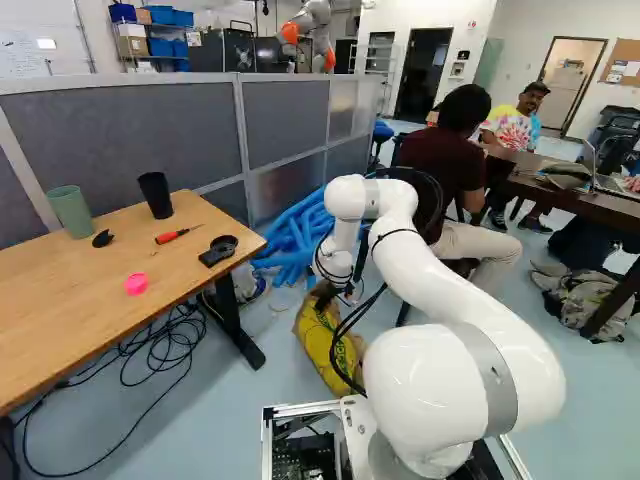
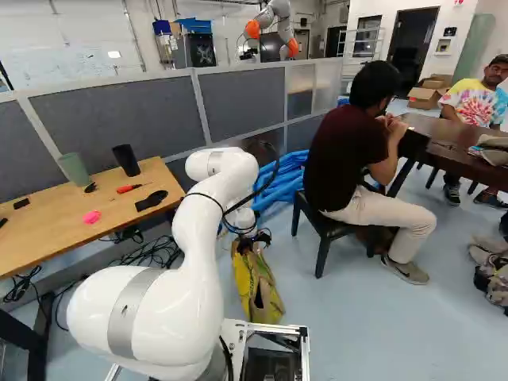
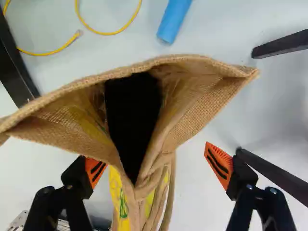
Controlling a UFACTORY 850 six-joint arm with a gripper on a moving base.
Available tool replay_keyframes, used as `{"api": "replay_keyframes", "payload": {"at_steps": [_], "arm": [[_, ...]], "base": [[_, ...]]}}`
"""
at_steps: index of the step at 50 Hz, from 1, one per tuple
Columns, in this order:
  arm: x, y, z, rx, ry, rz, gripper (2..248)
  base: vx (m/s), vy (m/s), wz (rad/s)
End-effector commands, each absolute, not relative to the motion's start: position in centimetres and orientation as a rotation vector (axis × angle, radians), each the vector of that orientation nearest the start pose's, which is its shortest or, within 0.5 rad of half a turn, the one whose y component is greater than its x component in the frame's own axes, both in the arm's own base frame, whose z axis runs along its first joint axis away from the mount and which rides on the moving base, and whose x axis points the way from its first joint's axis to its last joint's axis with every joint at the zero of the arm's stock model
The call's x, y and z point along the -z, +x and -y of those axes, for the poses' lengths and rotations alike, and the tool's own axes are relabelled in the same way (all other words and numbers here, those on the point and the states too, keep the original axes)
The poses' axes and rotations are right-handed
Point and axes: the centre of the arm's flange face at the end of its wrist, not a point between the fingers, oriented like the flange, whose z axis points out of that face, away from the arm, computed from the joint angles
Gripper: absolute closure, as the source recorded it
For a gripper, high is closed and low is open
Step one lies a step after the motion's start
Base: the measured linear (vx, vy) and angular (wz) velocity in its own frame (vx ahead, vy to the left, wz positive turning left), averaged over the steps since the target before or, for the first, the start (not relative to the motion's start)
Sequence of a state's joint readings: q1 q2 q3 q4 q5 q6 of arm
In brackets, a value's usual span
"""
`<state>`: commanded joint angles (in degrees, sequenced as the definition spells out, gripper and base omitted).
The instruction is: Pick up the bag on the ground and place it on the table
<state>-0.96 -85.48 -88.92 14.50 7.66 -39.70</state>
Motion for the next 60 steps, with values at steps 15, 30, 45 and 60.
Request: {"api": "replay_keyframes", "payload": {"at_steps": [15,30,45,60], "arm": [[13.3,58.1,1.3,0.28,-3.133,0.671,3],[15.5,58.0,1.3,0.279,-3.133,0.671,3],[17.2,57.9,1.3,0.28,-3.133,0.671,5],[17.3,57.9,1.3,0.28,-3.133,0.671,116]], "base": [[0.0,0.0,0.0],[0.0,0.0,0.0],[0.0,0.0,0.0],[0.0,0.0,0.0]]}}
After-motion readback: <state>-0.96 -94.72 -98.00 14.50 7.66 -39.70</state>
